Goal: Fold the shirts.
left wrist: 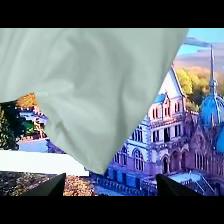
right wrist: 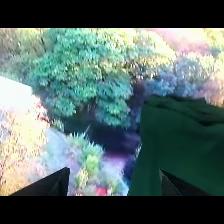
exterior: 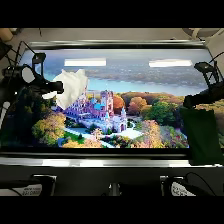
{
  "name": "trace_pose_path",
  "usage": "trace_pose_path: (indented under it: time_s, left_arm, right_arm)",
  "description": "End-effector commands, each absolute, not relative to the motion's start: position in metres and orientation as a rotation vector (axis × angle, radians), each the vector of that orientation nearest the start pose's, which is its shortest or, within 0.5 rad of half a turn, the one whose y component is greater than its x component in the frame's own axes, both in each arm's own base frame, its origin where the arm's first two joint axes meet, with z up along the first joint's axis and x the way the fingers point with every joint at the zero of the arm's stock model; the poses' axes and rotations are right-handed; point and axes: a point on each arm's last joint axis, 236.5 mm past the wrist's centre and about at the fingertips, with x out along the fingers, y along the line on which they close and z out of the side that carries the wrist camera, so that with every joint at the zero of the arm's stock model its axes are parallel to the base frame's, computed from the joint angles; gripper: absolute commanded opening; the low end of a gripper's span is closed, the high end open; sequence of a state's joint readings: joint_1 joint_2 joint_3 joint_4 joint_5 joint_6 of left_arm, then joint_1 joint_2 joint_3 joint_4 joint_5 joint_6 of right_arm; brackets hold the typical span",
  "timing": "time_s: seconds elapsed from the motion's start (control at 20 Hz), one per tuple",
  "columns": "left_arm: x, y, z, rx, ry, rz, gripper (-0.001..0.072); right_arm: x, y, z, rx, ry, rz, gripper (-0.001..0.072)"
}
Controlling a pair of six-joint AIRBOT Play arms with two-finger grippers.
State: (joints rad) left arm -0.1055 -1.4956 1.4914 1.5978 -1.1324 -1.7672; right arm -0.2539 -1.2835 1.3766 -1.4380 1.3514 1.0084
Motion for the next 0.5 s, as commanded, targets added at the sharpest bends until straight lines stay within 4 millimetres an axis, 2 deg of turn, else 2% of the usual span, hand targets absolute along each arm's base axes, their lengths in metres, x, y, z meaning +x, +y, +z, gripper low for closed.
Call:
trace_pose_path:
  time_s: [0.0, 0.05, 0.15, 0.25, 0.3, 0.35, 0.4, 0.45]
  left_arm:
    - [0.485, -0.019, -0.013, -0.322, 1.271, 0.170, 0.0681]
    - [0.483, -0.024, -0.038, -0.412, 1.345, 0.160, 0.0681]
    - [0.481, -0.041, -0.072, -0.560, 1.430, 0.125, 0.0677]
    - [0.479, -0.051, -0.091, -0.578, 1.472, 0.103, 0.0664]
    - [0.479, -0.053, -0.097, -0.575, 1.479, 0.103, 0.0574]
    - [0.479, -0.056, -0.098, -0.578, 1.481, 0.098, 0.0365]
    - [0.482, -0.058, -0.092, -0.582, 1.469, 0.086, 0.0016]
    - [0.489, -0.063, -0.077, -0.571, 1.434, 0.035, 0.0022]
  right_arm:
    - [0.402, -0.061, 0.080, -0.201, 1.133, 0.223, 0.0599]
    - [0.402, -0.060, 0.081, -0.195, 1.128, 0.228, 0.0599]
    - [0.403, -0.058, 0.082, -0.189, 1.122, 0.233, 0.0602]
    - [0.405, -0.058, 0.082, -0.191, 1.115, 0.230, 0.0602]
    - [0.408, -0.060, 0.084, -0.194, 1.100, 0.223, 0.0602]
    - [0.413, -0.061, 0.086, -0.197, 1.081, 0.214, 0.0602]
    - [0.415, -0.062, 0.088, -0.200, 1.069, 0.209, 0.0602]
    - [0.417, -0.063, 0.095, -0.210, 1.055, 0.206, 0.0602]
